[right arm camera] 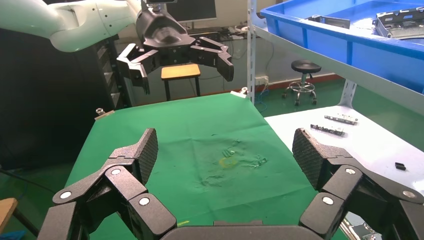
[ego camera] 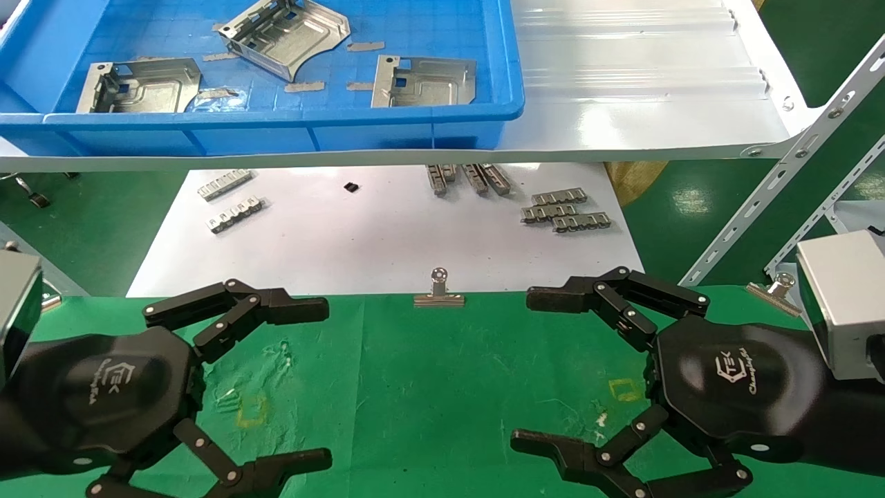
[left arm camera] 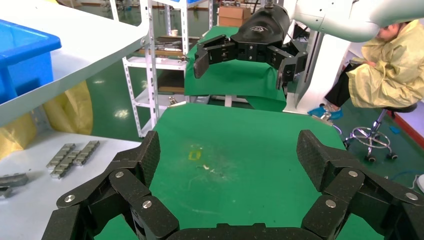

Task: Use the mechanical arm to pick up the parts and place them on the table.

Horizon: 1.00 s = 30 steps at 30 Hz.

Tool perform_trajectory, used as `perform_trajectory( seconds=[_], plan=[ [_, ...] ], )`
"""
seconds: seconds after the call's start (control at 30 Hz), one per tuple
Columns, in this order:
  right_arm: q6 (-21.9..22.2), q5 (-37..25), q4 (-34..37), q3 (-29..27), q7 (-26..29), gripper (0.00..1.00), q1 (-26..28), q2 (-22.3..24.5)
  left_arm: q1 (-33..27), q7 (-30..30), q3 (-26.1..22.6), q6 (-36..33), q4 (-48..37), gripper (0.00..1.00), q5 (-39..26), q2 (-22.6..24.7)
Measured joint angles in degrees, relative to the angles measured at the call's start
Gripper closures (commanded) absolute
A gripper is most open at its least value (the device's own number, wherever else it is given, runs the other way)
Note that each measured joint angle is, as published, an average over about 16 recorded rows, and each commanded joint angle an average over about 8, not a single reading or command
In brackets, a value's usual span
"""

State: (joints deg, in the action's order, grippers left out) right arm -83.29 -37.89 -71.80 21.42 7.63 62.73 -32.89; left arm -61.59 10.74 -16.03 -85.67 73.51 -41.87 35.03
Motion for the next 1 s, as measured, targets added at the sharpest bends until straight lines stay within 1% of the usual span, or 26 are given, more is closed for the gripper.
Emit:
perform_trajectory(
  seconds=[1.0],
  plan=[
    [0.0,0.0,0.0,0.0,0.0,1.00,0.0,0.0,0.0,0.0,0.0,0.0,0.0,0.00,0.0,0.0]
  ],
)
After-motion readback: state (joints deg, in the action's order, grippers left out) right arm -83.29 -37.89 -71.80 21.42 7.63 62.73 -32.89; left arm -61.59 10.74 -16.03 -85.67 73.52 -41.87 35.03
